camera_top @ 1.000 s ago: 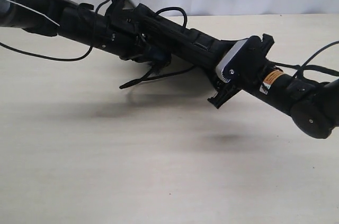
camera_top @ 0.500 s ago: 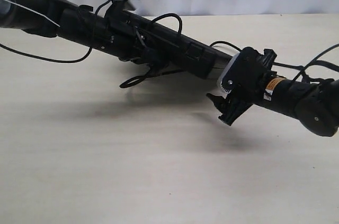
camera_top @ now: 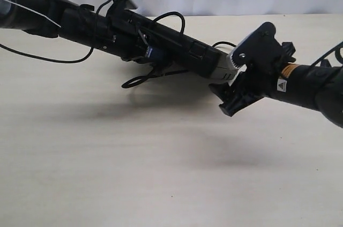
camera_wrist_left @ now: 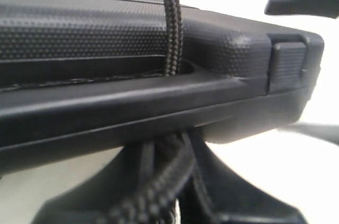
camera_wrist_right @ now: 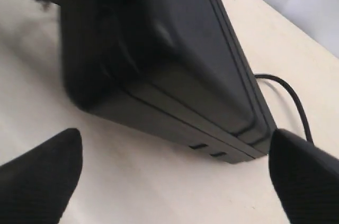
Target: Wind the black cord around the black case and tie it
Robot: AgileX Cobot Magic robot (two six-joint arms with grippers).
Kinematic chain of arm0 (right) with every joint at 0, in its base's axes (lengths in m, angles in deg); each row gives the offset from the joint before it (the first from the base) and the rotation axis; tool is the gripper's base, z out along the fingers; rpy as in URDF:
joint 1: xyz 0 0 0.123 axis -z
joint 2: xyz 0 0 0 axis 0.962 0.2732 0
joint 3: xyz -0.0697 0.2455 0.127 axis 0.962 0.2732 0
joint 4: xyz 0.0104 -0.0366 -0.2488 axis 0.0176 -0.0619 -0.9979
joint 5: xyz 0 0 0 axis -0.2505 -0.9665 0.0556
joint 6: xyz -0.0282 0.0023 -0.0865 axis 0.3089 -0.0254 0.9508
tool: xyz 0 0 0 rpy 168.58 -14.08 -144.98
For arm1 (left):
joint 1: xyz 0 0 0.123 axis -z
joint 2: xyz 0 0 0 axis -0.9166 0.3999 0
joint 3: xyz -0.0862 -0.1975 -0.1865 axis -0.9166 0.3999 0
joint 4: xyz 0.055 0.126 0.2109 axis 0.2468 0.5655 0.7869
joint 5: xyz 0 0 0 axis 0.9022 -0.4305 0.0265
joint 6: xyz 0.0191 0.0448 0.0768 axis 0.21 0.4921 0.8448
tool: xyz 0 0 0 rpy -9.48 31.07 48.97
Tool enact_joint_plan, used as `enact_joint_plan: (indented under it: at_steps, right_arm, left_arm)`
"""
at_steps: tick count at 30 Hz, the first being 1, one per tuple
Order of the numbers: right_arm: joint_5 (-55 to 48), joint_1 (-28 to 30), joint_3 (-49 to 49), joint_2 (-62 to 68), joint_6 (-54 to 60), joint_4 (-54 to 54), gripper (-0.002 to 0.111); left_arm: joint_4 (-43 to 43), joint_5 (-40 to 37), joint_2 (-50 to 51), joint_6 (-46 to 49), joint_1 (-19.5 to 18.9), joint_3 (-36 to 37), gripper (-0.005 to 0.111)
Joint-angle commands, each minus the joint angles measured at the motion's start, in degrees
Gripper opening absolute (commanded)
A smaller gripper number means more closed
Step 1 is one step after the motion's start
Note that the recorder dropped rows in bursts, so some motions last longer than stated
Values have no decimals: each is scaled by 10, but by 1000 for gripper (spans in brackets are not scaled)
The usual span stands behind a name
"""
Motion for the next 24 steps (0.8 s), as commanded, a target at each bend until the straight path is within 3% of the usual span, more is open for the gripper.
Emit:
enact_joint_plan:
  at_steps: [1,8,14,24]
  right_arm:
    - [-33,-48,3,-35,-3,-6,88]
    - [-107,-66,-29,-89,-8,79,88]
    - [-226,-65,-113,-104,-14,103,88]
    - [-412,-65,-317,17,12,123,88]
  left_arm:
    - [-22,-12,-5,3,0,-4,0]
    - [-22,-15,-5,3,0,-4,0]
    - [-22,-16,-5,3,0,-4,0]
    - [-22,-17,-5,3,0,-4,0]
